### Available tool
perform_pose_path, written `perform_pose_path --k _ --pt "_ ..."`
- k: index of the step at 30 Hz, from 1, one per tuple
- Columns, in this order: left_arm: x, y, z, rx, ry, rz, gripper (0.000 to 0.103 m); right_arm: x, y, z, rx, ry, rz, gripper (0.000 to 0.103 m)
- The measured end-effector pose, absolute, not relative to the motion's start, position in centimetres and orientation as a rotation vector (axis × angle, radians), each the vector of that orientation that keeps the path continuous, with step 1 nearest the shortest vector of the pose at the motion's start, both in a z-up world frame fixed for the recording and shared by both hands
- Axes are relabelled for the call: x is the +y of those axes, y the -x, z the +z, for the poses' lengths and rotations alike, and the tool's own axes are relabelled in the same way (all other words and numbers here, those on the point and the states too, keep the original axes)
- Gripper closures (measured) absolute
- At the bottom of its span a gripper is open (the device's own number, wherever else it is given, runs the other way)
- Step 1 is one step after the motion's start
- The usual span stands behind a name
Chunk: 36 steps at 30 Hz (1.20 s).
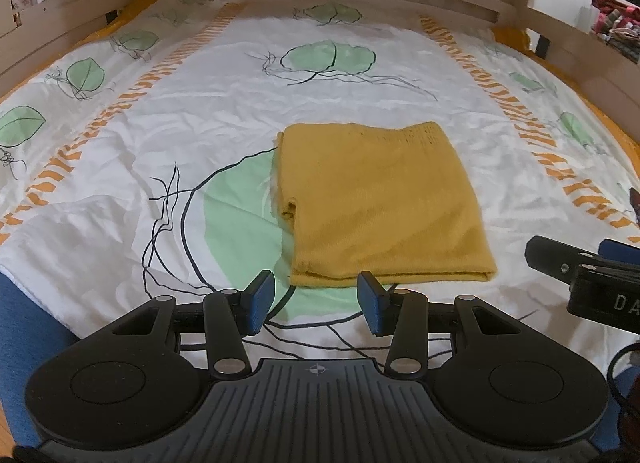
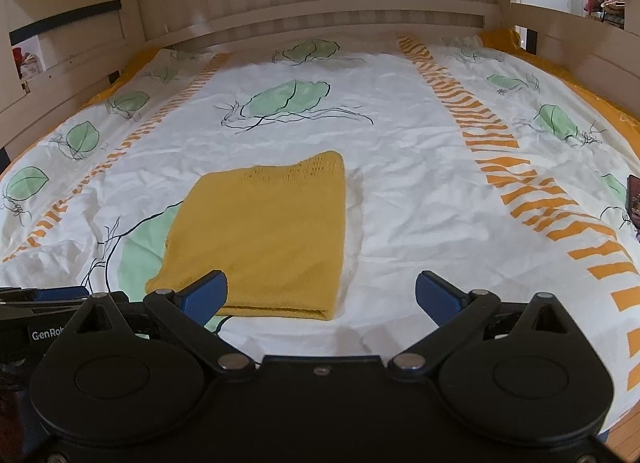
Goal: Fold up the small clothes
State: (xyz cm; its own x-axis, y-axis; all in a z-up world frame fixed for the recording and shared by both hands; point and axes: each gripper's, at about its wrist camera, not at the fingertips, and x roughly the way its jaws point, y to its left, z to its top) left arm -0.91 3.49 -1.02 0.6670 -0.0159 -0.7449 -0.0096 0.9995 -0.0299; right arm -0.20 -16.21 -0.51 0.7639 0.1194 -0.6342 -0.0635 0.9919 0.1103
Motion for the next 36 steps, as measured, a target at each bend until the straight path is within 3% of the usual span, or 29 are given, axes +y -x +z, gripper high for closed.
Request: perform_pose_path --k 36 --pt "3.3 0.4 -1.3 0.859 0.037 -0.01 0.059 -15.8 -1.0 -1.1 0.722 -0.088 0.114 0.002"
